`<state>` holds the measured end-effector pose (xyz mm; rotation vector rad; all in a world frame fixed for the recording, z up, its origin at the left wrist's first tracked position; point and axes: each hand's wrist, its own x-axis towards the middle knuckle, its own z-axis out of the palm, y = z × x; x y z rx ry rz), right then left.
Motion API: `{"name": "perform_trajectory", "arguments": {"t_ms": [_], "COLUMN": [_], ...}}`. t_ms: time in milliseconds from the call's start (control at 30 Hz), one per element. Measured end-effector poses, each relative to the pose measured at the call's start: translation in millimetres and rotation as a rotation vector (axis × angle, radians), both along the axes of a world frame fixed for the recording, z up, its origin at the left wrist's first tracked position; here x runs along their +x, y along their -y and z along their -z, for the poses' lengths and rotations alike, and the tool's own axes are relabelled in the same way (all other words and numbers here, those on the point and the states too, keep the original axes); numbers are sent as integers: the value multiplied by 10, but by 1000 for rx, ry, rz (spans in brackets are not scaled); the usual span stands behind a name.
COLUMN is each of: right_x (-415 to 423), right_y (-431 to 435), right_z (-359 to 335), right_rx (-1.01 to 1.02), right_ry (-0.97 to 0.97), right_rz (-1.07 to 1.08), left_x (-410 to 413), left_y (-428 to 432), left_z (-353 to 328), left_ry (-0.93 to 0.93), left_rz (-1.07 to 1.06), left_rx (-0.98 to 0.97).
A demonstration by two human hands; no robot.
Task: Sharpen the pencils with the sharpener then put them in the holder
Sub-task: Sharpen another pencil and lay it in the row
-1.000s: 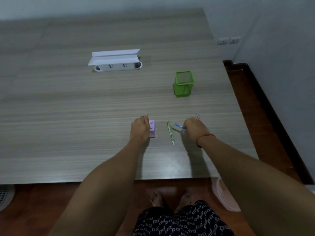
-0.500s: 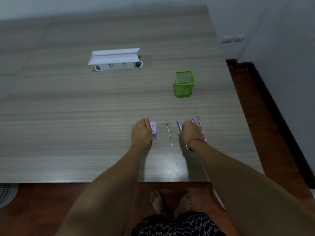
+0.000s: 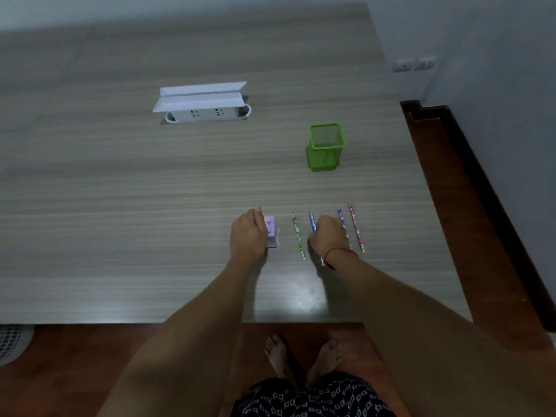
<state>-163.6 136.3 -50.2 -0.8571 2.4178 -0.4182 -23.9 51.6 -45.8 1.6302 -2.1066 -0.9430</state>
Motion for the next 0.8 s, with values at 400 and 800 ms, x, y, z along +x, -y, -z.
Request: {"name": "perform_trajectory", "arguments": {"t_ms": [400, 800], "right_x": [36, -45], "right_y": [-4, -10], "right_z": [0, -116], "right_rx": [-53, -31], "right_ry": [49, -12], "right_rz": [-15, -72], "left_x": [6, 12], "left_y": [-2, -10], "left_z": [11, -40], "left_ry": [13, 5], "left_rz": [21, 35], "left_rx": [-129, -53]}}
